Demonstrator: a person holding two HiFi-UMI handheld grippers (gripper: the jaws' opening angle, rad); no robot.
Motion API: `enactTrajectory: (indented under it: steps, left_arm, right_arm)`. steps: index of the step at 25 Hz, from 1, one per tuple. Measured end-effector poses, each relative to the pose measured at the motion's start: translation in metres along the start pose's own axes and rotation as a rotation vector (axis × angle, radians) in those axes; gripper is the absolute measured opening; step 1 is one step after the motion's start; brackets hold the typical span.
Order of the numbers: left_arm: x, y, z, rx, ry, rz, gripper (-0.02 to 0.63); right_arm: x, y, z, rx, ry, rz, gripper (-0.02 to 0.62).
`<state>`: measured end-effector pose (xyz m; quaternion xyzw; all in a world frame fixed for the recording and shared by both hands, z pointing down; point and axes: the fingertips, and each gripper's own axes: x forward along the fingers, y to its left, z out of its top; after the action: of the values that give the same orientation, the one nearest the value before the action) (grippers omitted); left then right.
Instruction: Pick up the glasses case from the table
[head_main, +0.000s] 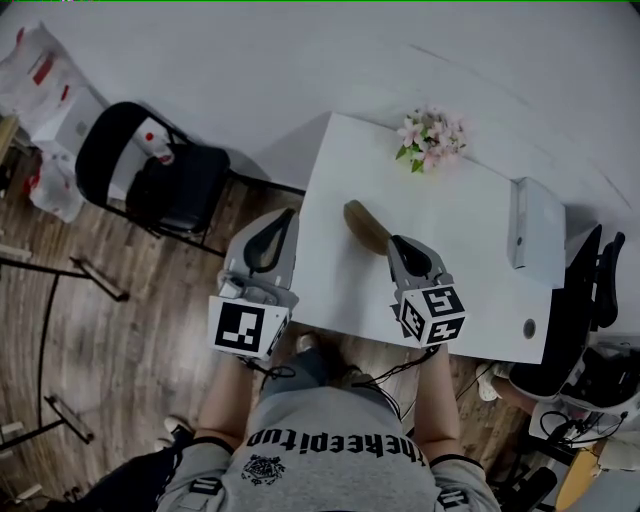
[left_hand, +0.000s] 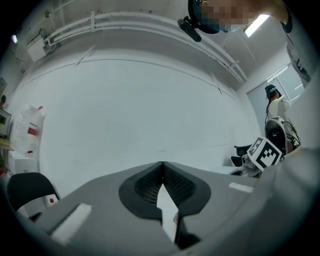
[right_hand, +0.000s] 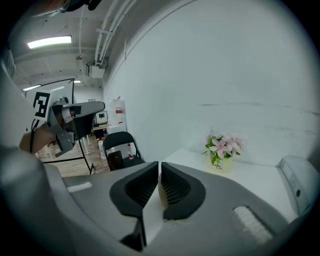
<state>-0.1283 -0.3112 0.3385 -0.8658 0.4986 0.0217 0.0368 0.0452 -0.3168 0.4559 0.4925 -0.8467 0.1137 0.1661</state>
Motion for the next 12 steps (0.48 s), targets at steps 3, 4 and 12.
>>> enactTrajectory:
  steps: [3, 4, 12]
  left_arm:
    - [0.005, 0.004, -0.002, -0.016, -0.019, -0.011, 0.020]
    - [0.006, 0.006, -0.003, -0.023, -0.025, -0.014, 0.020]
    - [0.010, 0.010, -0.015, -0.041, -0.009, -0.027, 0.020]
  right_arm:
    - [0.011, 0.000, -0.009, -0.014, 0.040, 0.007, 0.034]
    - [0.014, 0.000, -0.011, -0.016, 0.053, 0.012, 0.040]
    - [0.035, 0.000, -0.029, -0.043, 0.137, 0.054, 0.085]
